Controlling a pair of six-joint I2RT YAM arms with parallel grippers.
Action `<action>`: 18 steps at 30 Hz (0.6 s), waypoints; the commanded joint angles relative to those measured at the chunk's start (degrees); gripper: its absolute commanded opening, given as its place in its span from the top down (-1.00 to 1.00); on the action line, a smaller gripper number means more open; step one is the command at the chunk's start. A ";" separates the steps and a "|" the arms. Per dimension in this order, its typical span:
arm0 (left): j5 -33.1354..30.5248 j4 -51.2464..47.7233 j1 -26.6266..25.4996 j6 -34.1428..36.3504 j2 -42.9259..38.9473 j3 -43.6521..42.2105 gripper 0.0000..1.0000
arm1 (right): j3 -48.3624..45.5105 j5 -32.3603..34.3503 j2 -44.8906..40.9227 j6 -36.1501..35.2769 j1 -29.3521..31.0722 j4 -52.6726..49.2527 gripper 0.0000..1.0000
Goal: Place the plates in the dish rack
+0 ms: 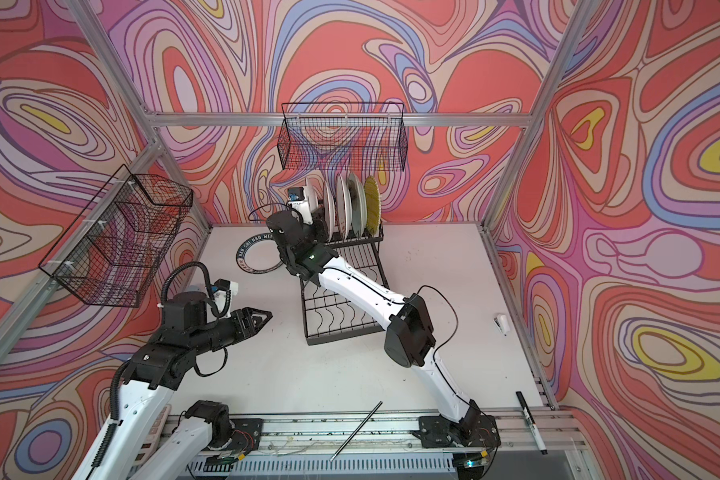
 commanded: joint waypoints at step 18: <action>-4.10 -2.18 -0.19 -0.45 0.47 1.83 0.02 | -5.12 -9.87 -11.07 -8.99 1.81 7.71 -0.35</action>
